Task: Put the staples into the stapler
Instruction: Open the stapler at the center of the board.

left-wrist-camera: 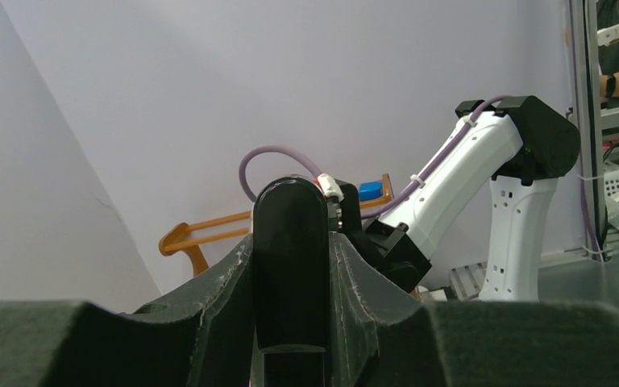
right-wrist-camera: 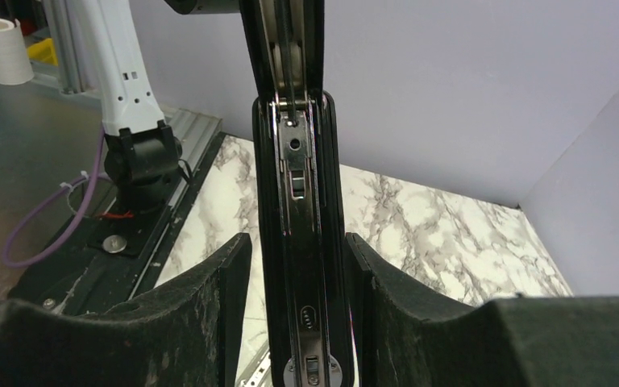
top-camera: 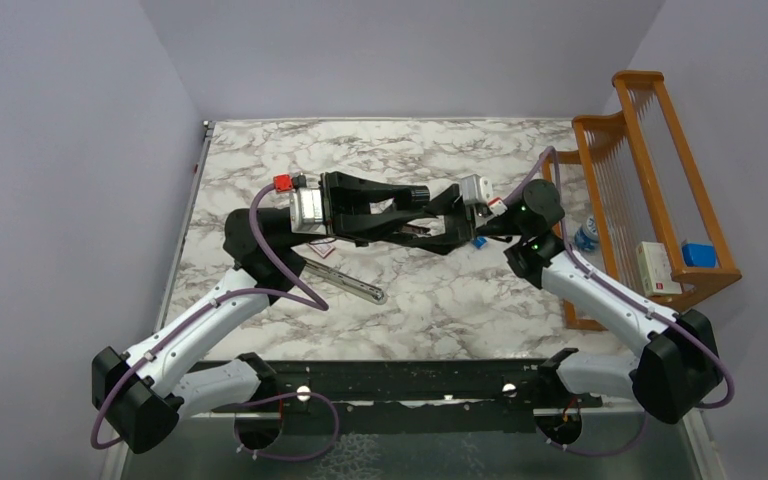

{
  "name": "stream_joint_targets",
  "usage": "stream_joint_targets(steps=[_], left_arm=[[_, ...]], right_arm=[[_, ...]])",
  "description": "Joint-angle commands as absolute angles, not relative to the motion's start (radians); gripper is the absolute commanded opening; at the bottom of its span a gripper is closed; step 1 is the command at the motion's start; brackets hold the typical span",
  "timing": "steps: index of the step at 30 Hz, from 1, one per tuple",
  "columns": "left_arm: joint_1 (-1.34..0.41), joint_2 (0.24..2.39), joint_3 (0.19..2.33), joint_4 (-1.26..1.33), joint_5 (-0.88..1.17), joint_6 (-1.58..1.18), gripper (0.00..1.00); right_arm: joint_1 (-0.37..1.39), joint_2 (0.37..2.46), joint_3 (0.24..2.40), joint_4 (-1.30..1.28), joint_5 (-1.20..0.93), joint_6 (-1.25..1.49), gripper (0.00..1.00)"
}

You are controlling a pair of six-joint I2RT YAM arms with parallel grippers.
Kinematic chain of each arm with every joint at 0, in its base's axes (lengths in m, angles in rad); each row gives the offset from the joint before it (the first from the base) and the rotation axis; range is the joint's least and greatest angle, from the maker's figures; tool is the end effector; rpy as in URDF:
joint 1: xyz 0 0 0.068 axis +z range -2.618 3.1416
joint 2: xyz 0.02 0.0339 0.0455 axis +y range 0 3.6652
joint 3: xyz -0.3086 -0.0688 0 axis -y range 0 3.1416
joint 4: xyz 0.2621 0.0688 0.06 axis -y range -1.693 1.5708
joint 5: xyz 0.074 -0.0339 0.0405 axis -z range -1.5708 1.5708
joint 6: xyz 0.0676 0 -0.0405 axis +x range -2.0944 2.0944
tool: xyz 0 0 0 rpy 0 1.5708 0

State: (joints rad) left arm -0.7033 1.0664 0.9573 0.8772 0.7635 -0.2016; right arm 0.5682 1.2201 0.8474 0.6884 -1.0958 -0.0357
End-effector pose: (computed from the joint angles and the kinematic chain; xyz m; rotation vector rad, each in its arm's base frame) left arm 0.1424 -0.1820 0.5001 0.9388 0.5916 -1.1214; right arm 0.2034 0.2012 0.3963 -1.2861 0.8234 1.1118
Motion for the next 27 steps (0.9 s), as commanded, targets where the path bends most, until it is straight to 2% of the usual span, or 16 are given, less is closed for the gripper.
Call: stream_joint_targets(steps=[1,6,13,17,23,26,27], left_arm=[[-0.703,1.061,1.002,0.965,0.778,-0.201,0.0],[-0.702,1.071,1.008,0.972,0.778,-0.202,0.0],[-0.703,1.07,1.002,0.986,0.77,-0.196,0.0],[-0.703,1.028,0.953,0.986,0.687,-0.139,0.0],[-0.703,0.932,0.868,0.988,0.439,-0.033,0.0],[-0.703,0.896,0.85,0.99,0.383,-0.002,0.0],[-0.703,0.888,0.846,0.991,0.376,0.002,0.04]], right_arm=[[0.571,1.243,0.866,0.629,-1.069,-0.078,0.48],[0.574,1.268,0.876,0.59,-1.066,-0.082,0.43],[0.574,1.296,0.886,0.614,-1.046,-0.022,0.13],[0.574,1.282,0.886,0.624,-0.968,0.034,0.01],[0.571,1.228,0.884,0.582,-0.925,0.086,0.01],[0.569,1.191,0.879,0.558,-0.92,0.081,0.01],[0.568,1.18,0.882,0.548,-0.92,0.079,0.01]])
